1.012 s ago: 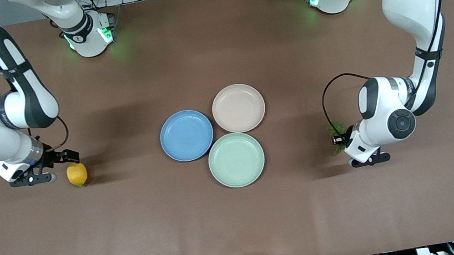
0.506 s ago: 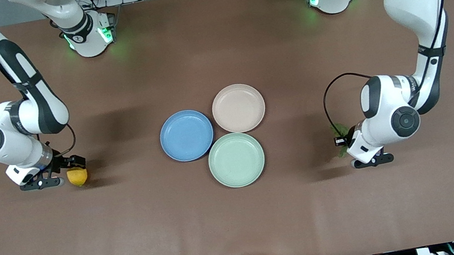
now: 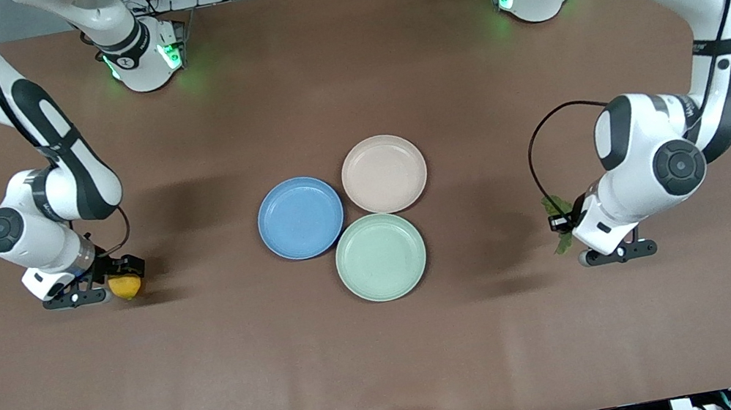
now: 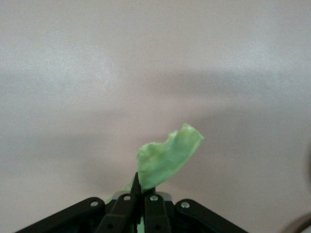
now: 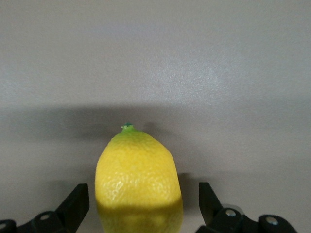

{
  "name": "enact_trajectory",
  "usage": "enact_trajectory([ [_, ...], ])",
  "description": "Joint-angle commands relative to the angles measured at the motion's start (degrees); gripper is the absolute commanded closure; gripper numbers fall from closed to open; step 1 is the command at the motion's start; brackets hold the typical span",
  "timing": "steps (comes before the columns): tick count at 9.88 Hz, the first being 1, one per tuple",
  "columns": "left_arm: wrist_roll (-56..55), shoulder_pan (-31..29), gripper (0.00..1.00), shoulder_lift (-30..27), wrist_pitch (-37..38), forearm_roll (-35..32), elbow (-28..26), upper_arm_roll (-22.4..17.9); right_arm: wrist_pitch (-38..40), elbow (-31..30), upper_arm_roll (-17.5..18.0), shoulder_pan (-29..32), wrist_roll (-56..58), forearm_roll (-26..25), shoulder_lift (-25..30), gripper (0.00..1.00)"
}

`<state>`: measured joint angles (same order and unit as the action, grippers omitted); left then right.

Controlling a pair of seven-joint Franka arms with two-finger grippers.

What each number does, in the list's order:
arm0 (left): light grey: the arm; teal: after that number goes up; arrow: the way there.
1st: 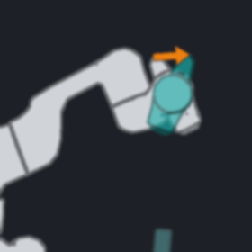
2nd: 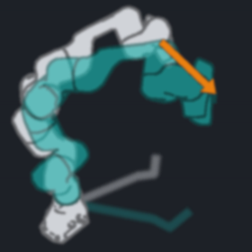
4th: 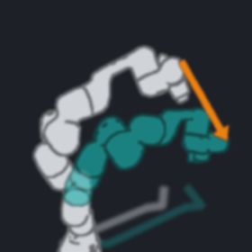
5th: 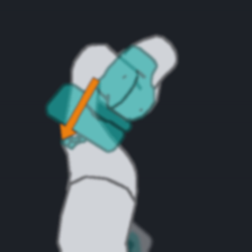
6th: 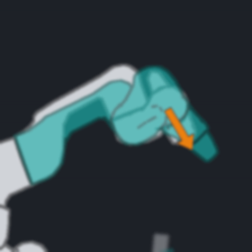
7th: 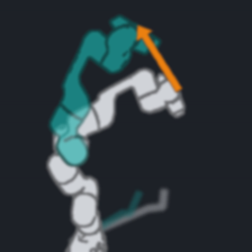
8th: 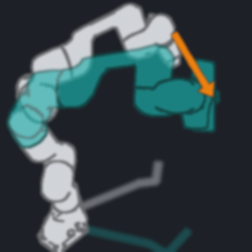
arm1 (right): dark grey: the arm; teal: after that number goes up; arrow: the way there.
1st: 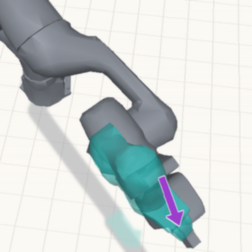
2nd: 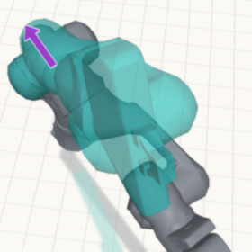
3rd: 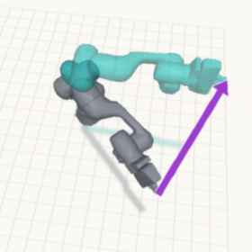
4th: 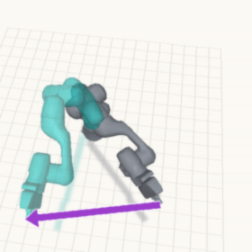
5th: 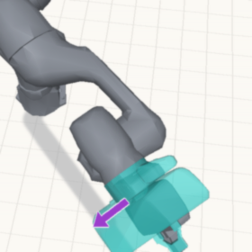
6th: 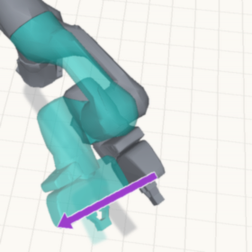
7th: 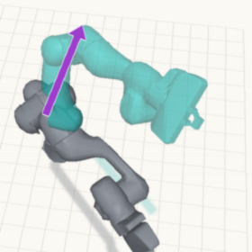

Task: Place lemon and lettuce in plates
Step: 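Close the left gripper on the lettuce while the right gripper grasps the lemon, then carry the lettuce to the beige plate while the right gripper carries the lemon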

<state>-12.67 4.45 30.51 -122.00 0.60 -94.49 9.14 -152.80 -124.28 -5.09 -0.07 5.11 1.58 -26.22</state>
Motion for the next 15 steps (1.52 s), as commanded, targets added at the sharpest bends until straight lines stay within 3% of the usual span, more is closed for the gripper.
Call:
enact_trajectory([
  [1, -1.7, 0.1, 1.0, -2.7, 2.7, -0.6, -1.3, 1.1, -2.1, 0.5, 0.6, 0.5, -0.5, 1.1, -1.9, 0.0],
  [6, -7.4, 2.4, 1.0, -3.8, 3.1, -0.7, -1.6, 2.8, -2.8, 1.3, 0.6, 0.2, -0.6, 2.0, -3.3, 0.01],
  [12, -14.7, 7.8, 1.0, -3.3, 3.1, -0.7, -1.8, 2.8, -0.9, 2.5, 0.6, -0.8, -0.6, 2.0, -3.3, 0.45],
  [15, -19.9, 10.9, 1.0, -2.0, 2.7, -0.7, -1.1, 2.7, 2.2, 4.3, 0.6, -1.1, -0.5, 1.9, -3.0, 0.57],
])
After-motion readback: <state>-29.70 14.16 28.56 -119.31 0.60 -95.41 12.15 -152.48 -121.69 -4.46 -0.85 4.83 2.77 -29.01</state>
